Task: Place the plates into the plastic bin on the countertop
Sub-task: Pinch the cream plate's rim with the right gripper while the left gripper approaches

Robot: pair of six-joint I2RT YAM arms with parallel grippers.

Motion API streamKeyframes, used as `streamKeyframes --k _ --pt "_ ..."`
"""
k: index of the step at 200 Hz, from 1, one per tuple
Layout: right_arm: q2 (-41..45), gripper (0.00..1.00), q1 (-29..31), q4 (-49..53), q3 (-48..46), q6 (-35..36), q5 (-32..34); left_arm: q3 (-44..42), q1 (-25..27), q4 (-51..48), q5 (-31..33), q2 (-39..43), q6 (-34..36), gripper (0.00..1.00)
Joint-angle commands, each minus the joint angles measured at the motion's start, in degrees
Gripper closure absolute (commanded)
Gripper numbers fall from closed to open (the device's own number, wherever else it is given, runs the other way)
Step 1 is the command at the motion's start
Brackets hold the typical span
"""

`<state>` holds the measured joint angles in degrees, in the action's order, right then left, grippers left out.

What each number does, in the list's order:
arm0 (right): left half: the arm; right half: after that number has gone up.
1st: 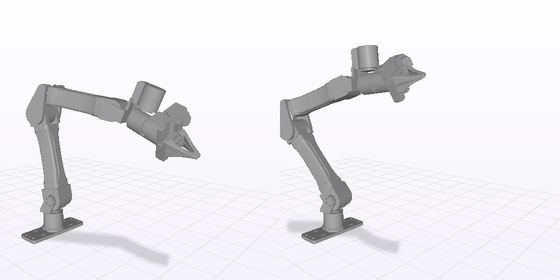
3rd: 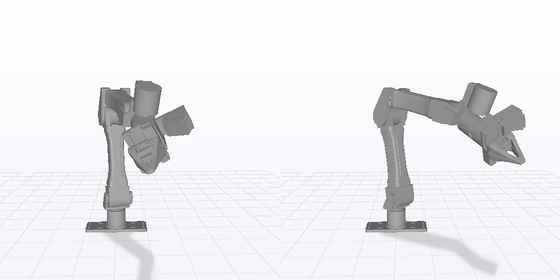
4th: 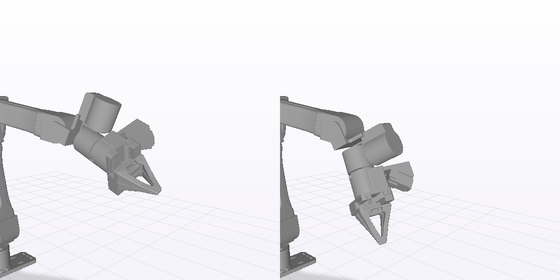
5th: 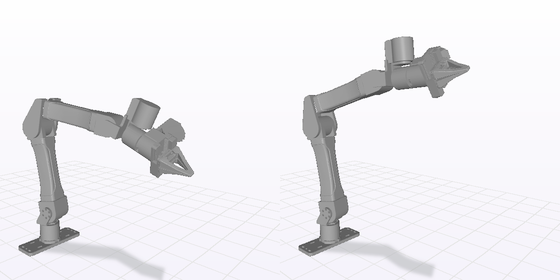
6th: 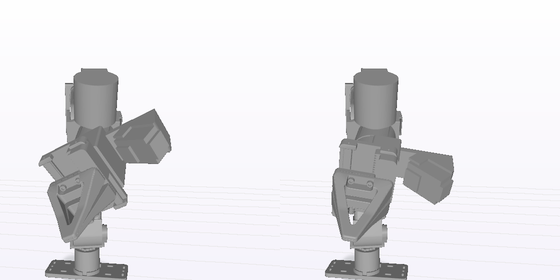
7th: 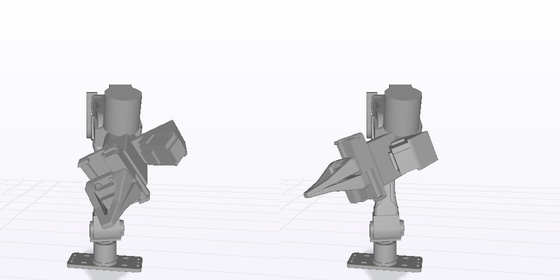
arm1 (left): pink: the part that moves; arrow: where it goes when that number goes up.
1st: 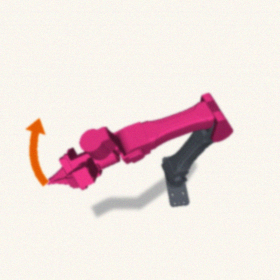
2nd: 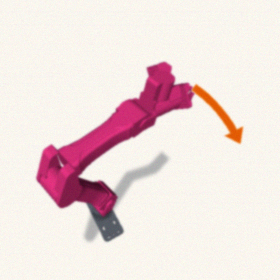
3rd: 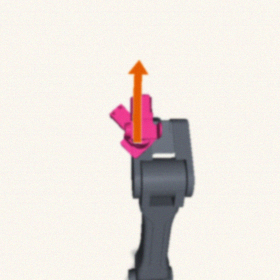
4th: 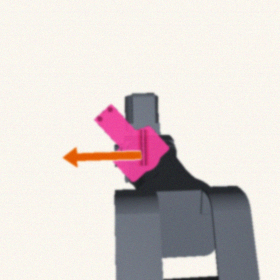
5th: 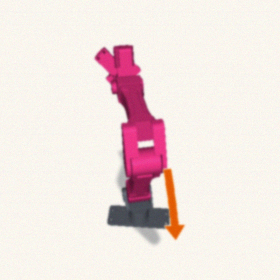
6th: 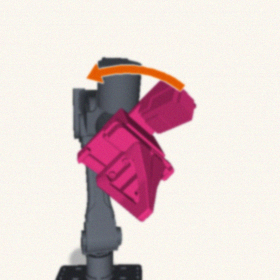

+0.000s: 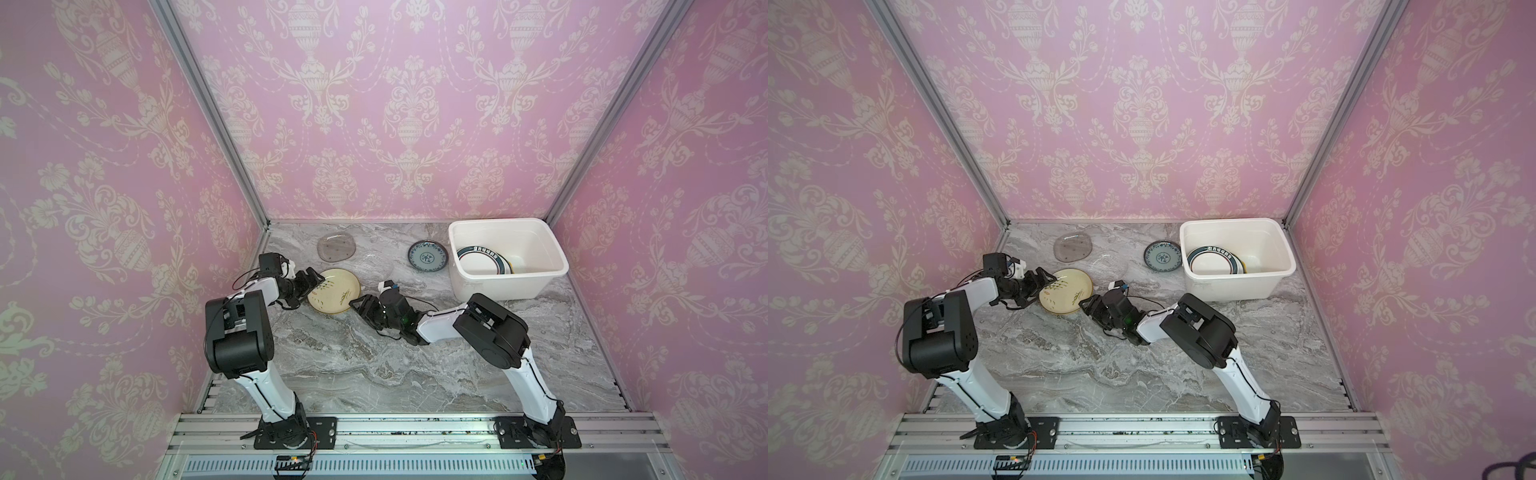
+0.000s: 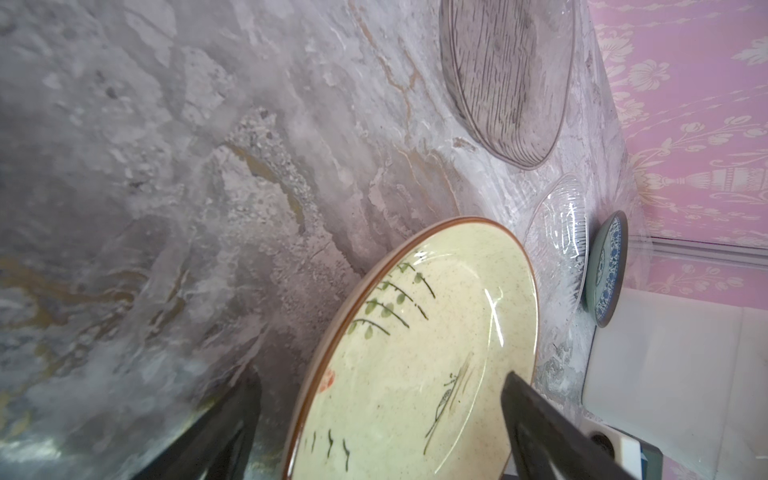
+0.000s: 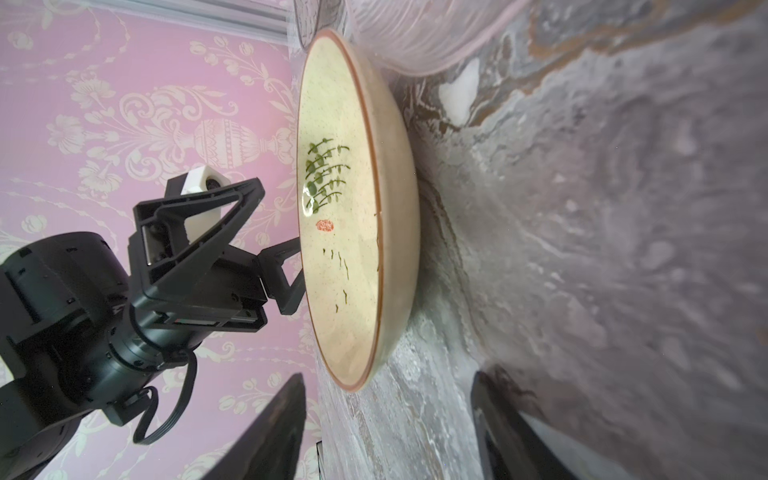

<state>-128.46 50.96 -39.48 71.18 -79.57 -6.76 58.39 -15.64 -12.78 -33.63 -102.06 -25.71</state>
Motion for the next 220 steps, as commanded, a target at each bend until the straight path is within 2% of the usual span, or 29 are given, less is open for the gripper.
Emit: streamKeyframes --k 1,68,99,138,182,220 --pt "-2.1 0.44 -0.4 4.3 3.7 0.5 -1.3 -2.0 -0.4 0.0 0.2 0.6 1.7 0.08" --pt "-5.0 0.68 -0.5 11.4 9.4 -0.1 -1.2 -4.9 -0.4 0.0 0.3 3.7 0.1 0.10" --pt "-4.6 0.78 -0.5 13.7 10.1 0.3 -1.6 -6.2 -0.4 -2.0 3.5 8.3 -1.6 0.09" --pt "-3.5 0.84 -0.5 16.1 10.2 0.8 -3.3 -6.5 -0.4 -8.7 12.1 15.0 -5.6 0.09" --pt "-2.0 0.93 -0.2 20.6 11.3 3.1 -4.8 -11.6 -0.4 -7.7 16.1 25.2 -11.4 0.08" --pt "0.0 0.99 0.3 23.8 12.1 5.5 -5.3 -12.3 -0.3 -10.1 16.5 31.8 -9.7 0.08"
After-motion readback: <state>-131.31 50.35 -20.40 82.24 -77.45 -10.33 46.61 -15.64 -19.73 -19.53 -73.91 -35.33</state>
